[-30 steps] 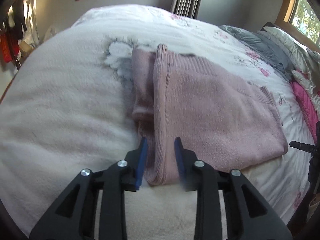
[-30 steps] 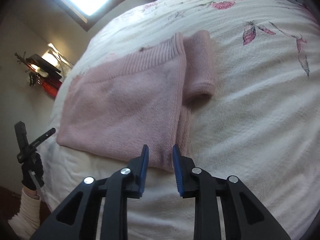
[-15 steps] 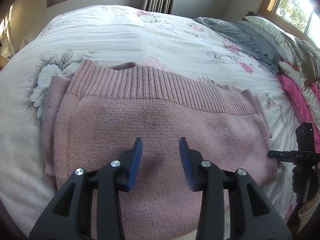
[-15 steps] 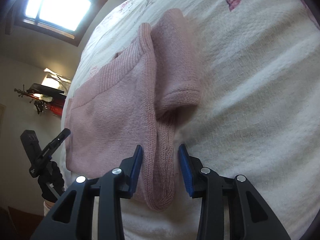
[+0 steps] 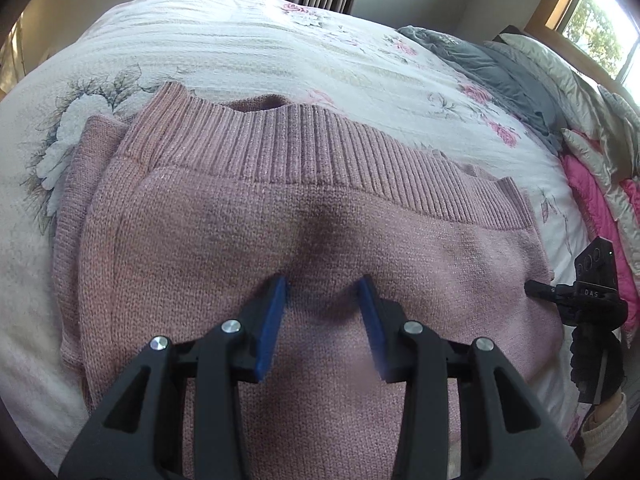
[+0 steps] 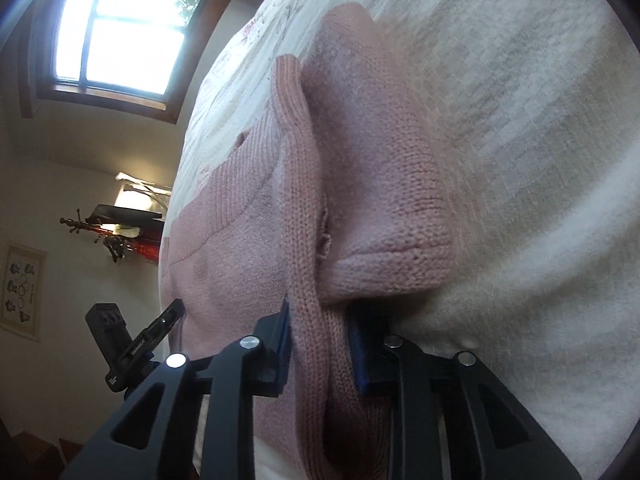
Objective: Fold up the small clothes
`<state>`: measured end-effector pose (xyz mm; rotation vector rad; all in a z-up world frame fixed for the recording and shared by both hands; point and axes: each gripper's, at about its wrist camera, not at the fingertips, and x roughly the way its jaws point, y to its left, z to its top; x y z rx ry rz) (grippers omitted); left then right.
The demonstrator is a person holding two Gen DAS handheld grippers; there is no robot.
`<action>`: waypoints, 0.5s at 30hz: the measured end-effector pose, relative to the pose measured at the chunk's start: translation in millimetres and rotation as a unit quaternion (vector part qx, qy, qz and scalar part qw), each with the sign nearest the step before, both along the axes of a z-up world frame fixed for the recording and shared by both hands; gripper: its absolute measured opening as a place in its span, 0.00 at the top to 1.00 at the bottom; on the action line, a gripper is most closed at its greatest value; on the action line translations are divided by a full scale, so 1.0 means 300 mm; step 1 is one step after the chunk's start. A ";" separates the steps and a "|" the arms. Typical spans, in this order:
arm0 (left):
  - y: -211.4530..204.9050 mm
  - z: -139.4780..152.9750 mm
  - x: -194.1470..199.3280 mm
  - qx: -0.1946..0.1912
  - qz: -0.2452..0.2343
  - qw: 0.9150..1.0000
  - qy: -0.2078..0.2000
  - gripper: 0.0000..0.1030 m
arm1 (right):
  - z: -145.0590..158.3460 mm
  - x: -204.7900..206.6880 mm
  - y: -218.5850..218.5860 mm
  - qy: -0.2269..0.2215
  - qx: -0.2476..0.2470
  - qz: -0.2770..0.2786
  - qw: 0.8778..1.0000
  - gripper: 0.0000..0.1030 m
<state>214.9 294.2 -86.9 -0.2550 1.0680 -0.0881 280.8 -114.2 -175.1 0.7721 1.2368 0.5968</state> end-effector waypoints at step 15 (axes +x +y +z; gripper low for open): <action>0.079 0.096 -0.048 -0.034 0.013 0.999 -0.004 0.62 | 0.203 0.001 0.121 -0.024 -0.126 -0.019 0.992 0.84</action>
